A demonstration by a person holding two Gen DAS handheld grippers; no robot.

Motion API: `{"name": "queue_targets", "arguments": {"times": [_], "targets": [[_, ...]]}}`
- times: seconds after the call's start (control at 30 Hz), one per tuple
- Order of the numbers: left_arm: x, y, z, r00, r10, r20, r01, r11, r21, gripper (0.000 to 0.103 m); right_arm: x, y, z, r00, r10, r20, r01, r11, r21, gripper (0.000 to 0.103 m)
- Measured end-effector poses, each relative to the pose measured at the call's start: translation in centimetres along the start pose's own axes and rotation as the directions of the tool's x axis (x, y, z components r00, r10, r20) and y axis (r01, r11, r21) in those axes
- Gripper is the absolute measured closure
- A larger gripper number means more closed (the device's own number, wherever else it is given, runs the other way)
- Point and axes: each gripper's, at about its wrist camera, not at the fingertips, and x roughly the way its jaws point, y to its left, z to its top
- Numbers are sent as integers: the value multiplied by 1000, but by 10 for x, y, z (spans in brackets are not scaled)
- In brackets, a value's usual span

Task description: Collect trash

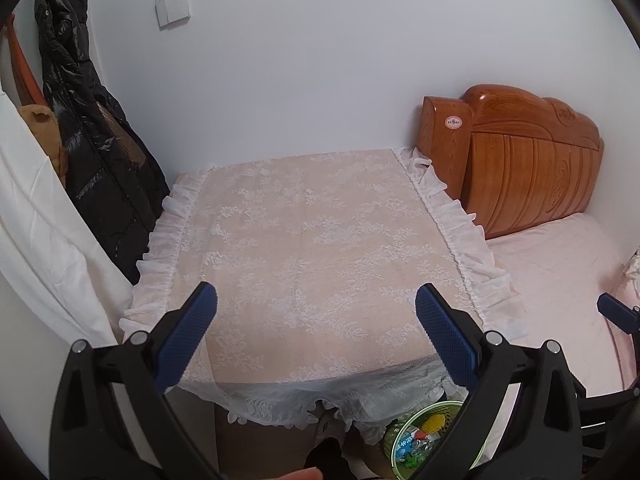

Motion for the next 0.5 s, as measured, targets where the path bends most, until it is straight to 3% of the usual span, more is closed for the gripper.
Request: {"name": "queue_targets", "arguments": {"times": [0.5], "targets": [[8, -7, -2, 1000, -7, -22, 7, 1000, 6, 8, 3, -7, -6, 1000, 1, -7, -1, 1000, 19, 2]]}}
